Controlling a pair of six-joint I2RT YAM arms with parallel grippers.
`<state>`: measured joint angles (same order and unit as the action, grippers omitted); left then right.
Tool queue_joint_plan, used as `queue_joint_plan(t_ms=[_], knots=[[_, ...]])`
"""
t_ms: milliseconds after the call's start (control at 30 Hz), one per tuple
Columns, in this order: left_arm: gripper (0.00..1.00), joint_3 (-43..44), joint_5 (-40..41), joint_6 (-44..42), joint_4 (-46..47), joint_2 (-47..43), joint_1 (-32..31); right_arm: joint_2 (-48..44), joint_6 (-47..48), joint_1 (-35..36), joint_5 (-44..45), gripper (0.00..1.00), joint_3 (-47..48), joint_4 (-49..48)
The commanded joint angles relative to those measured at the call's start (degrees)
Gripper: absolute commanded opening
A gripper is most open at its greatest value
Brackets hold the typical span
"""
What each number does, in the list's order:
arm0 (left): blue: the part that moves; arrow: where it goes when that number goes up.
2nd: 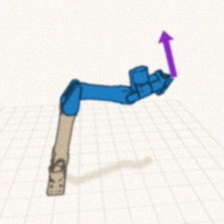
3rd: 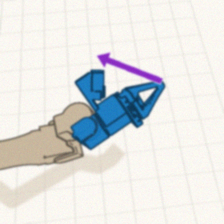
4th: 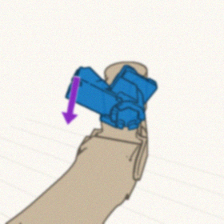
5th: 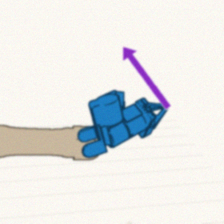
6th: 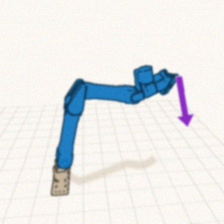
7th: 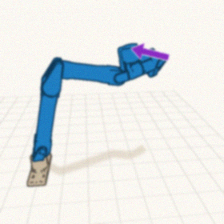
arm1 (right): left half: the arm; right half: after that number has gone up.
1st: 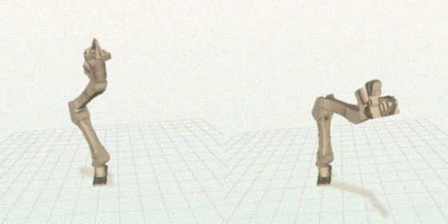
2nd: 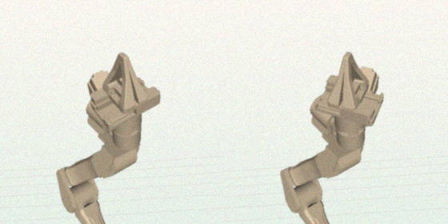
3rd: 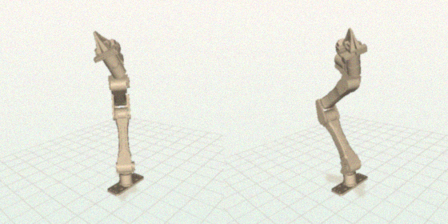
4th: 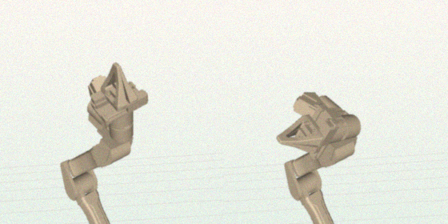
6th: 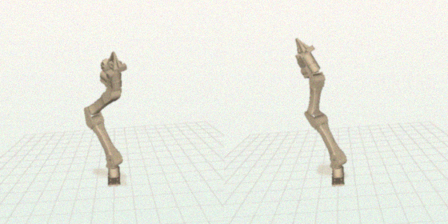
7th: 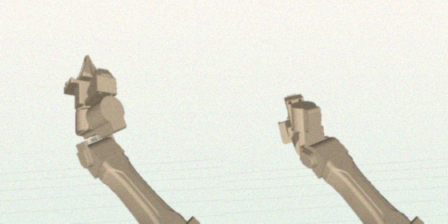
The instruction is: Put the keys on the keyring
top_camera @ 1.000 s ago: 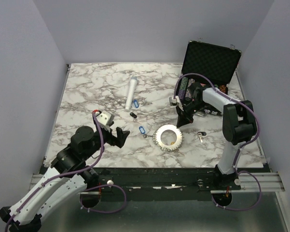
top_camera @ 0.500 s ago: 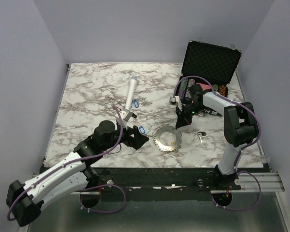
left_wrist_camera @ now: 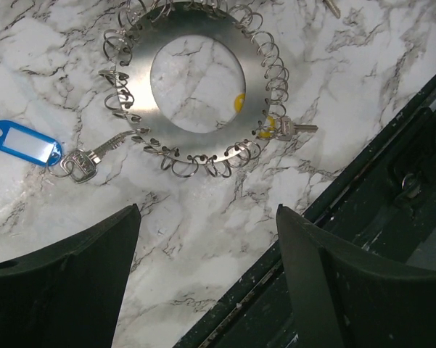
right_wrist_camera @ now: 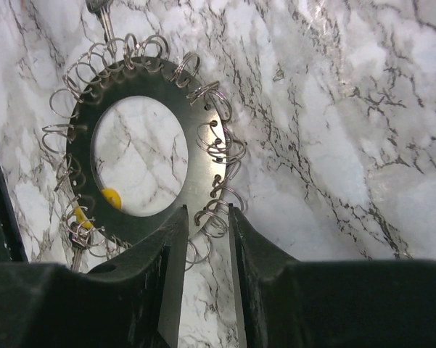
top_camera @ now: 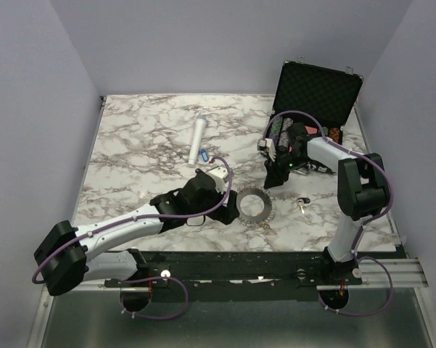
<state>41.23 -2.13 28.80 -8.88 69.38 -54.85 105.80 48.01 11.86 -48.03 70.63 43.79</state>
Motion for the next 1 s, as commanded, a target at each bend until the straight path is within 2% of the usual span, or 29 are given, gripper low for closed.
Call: queue_joint_plan(t_ms=[0,167,300,400,500,767,967], knots=[[0.75,3.14,1.69,-0.85,-1.75,4.43,-0.34,-7.35,1.21,-2.8,-9.69,0.38,-0.49,2.08],[0.73,7.01,1.25,-1.2,-3.5,9.79,-0.35,-12.36,2.7,-3.77,-13.75,0.39,-3.92,4.72],[0.65,8.34,-0.07,0.03,-3.42,13.22,-0.35,-15.44,4.37,-3.86,-14.55,0.39,-6.55,7.01],[0.53,8.86,1.25,0.47,-3.77,16.04,-0.17,-17.55,4.46,-3.95,-14.46,0.4,-8.4,6.48],[0.48,9.74,1.69,0.47,-4.21,18.76,0.18,-18.52,4.46,-3.95,-14.28,0.4,-8.84,6.39],[0.45,12.11,4.68,-1.2,-5.44,23.42,0.8,-18.44,4.9,-3.86,-14.46,0.4,-8.84,6.83],[0.41,12.55,3.1,-2.43,-4.47,24.74,1.94,-18.0,4.81,-3.95,-14.46,0.4,-8.84,6.92]])
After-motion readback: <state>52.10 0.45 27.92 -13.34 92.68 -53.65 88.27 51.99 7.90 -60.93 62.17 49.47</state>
